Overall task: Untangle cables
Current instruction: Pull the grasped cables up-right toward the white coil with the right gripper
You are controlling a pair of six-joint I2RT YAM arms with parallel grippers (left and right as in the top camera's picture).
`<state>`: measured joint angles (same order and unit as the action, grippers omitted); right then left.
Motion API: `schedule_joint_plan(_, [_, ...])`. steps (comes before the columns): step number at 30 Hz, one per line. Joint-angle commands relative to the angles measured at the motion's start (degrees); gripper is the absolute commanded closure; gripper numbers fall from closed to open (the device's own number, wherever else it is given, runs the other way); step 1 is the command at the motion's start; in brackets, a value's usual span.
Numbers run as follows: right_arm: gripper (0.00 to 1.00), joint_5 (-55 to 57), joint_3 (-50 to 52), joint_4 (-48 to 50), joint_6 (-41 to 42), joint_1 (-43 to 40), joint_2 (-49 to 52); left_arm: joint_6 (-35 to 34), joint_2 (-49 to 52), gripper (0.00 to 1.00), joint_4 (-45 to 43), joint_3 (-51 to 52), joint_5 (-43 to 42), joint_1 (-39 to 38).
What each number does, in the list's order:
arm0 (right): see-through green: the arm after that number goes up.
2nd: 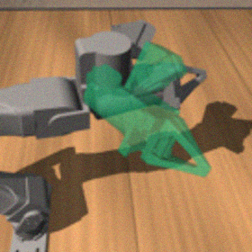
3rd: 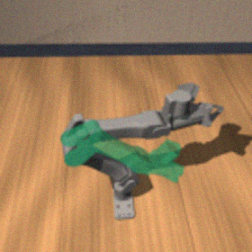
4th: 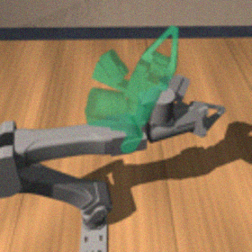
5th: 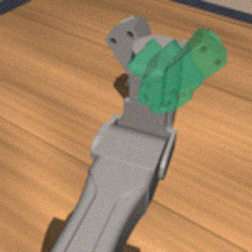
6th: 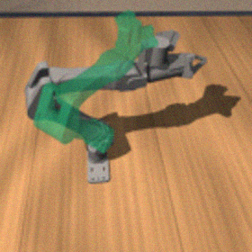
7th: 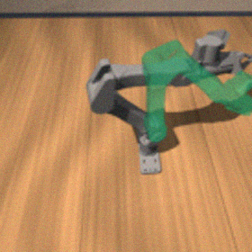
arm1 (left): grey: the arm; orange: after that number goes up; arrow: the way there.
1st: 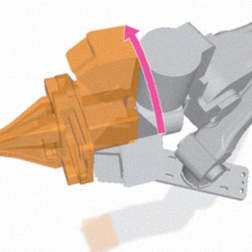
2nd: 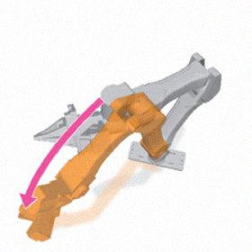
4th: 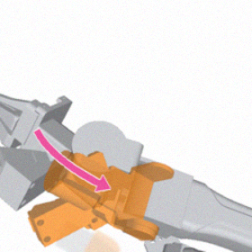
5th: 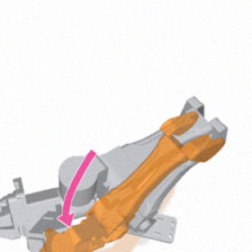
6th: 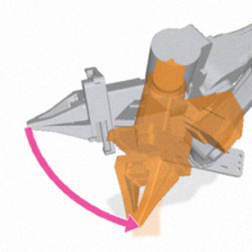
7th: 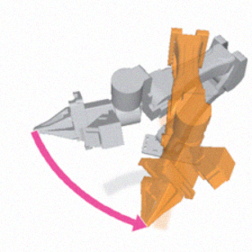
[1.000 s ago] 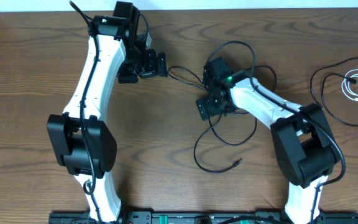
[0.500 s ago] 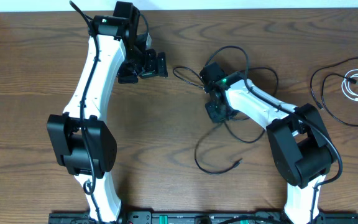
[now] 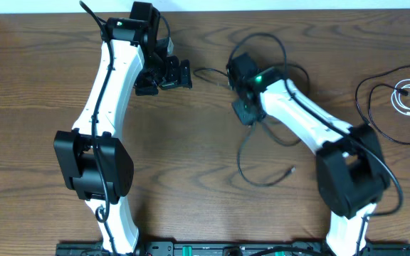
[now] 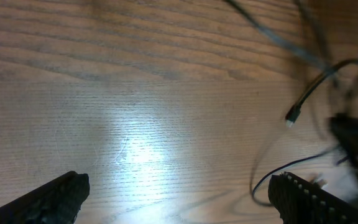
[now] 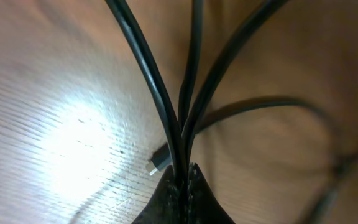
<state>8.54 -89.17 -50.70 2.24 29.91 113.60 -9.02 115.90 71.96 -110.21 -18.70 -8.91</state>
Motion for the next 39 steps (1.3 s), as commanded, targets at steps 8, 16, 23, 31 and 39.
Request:
schedule_joint_plan(8, [0.99, 5.6, -5.4, 8.1, -6.9, -5.7, -14.1, 0.2, -0.2, 0.02, 0.2, -0.4, 0.6, 0.1])
schedule_joint_plan(16, [0.99, 12.8, -5.4, 19.8, -10.9, -14.5, -15.8, 0.2, -0.2, 0.02, 0.2, -0.4, 0.6, 0.1])
schedule_joint_plan(23, [0.99, 12.7, -5.4, 17.6, -10.9, -22.8, -15.8, 0.2, -0.2, 0.02, 0.2, -0.4, 0.6, 0.1])
schedule_joint_plan(31, [0.99, 12.7, -2.9, 10.8, -4.0, -32.4, -15.8, 0.2, -0.2, 0.02, 0.2, -0.4, 0.6, 0.1])
schedule_joint_plan(39, [0.99, 12.5, 3.7, 7.1, -3.5, -39.6, -15.8, 0.2, -0.2, 0.02, 0.2, -0.4, 0.6, 0.1])
